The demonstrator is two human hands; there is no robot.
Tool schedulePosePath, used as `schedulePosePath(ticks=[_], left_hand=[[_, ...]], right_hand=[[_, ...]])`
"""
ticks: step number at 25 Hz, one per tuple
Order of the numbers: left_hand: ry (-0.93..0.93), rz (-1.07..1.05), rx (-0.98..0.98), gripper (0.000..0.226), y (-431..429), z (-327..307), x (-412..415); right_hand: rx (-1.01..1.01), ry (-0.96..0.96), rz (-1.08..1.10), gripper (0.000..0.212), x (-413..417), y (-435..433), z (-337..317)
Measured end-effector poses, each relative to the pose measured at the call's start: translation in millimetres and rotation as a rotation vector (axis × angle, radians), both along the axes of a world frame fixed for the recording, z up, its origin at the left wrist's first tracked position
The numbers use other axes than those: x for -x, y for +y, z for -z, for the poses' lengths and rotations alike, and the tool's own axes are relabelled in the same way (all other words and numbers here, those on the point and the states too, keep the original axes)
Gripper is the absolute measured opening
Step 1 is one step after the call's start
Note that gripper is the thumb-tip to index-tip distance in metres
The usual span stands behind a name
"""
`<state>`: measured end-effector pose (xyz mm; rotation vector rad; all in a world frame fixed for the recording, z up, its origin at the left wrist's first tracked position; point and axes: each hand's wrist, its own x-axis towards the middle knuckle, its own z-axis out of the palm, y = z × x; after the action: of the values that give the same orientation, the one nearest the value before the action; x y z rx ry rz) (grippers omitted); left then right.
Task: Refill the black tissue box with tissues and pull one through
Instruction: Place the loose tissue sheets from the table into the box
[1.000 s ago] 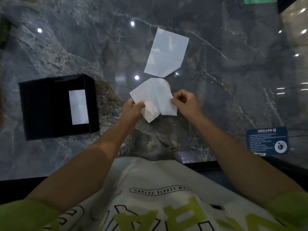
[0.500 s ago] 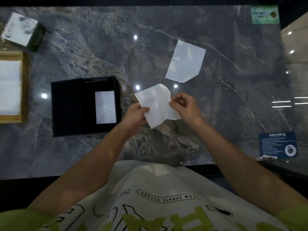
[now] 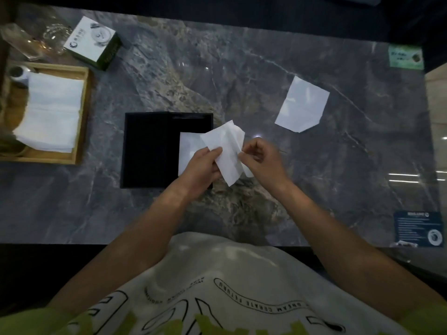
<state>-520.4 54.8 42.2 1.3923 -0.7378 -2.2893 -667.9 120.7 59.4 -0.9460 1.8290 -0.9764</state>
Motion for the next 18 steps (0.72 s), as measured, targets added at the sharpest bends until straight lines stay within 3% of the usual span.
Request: schedulePosePath(ticks=[4, 10, 14, 18], left_hand=[[0.047, -0.036, -0.043, 0.027, -4.3, -10.3, -24.4], [0.130, -0.029, -0.122, 0.056, -12.2, -13.7, -52.9], [0.063, -0.012, 0.018, 0.027, -11.6, -7.4, -64.1], [0.011, -0.018, 0.029, 0.025, -10.7, -2.3, -77.8]], right_hand=[[0.036, -0.012, -0.053, 0.011, -28.3, -6.9, -3.1], [-0.001, -0.163, -0.166, 0.026, -55.4, -10.5, -2.2], [-0.021, -0.128, -0.199, 0.024, -65.7, -13.5, 2.0], [-0.004, -0.083, -0.034, 0.024, -68.5, -20.8, 1.2]])
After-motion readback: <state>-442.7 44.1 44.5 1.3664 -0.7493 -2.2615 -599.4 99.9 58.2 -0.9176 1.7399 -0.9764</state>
